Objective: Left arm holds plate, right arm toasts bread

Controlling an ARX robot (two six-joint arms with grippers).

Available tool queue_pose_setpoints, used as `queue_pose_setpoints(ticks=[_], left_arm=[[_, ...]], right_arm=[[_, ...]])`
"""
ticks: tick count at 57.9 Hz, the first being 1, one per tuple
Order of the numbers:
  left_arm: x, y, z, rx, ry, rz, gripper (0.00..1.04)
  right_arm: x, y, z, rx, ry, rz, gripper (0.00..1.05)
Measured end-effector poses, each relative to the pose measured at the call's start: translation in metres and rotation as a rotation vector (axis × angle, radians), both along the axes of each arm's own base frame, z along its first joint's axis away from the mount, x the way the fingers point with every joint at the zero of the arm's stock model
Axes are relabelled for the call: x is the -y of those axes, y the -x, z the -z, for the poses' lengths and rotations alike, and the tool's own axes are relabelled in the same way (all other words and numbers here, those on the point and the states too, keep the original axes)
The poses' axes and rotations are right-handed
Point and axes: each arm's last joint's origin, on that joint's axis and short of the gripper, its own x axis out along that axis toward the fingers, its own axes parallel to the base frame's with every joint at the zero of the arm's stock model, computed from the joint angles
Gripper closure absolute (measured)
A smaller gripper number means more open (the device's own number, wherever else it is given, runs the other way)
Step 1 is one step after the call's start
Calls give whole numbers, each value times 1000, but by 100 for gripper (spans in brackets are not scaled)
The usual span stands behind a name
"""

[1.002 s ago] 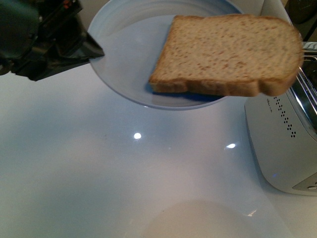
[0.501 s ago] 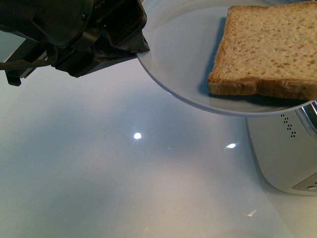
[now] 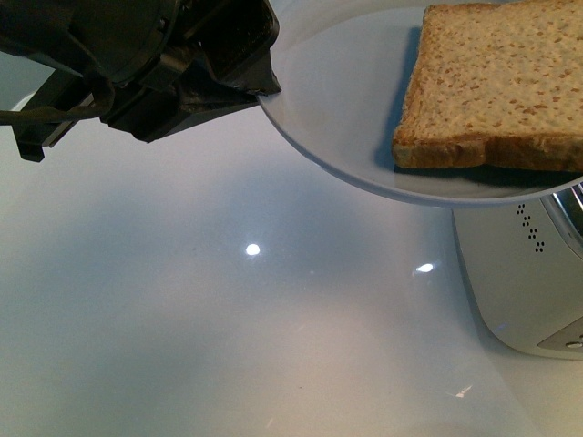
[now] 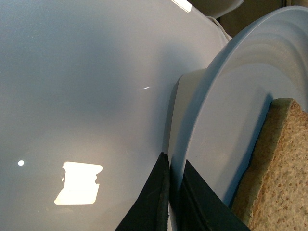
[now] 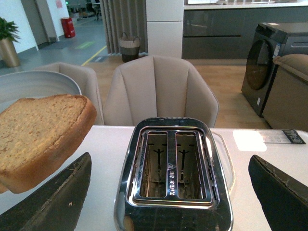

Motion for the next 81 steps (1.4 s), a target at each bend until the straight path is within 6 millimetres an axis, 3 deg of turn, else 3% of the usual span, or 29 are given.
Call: queue_pose_setpoints(ticks=[43, 47, 52, 55, 67, 81], left_arm=[[0, 0, 0, 0, 0, 0, 102], [0, 0, 0, 0, 0, 1, 102], [0, 0, -1, 2, -1, -2, 102], [0, 0, -1, 2, 1, 1, 102], [0, 0, -1, 2, 1, -2, 102], [1, 0, -1, 2, 1, -3, 102]], right_arm=[[0, 0, 0, -3, -1, 5, 9], [0, 0, 2, -123, -14, 78, 9], [1, -2, 9, -398, 9, 209, 9], [1, -2, 13, -454, 12, 223, 9], [7, -11, 4, -456, -100, 218, 9], [18, -37, -19, -488, -346, 170, 9]])
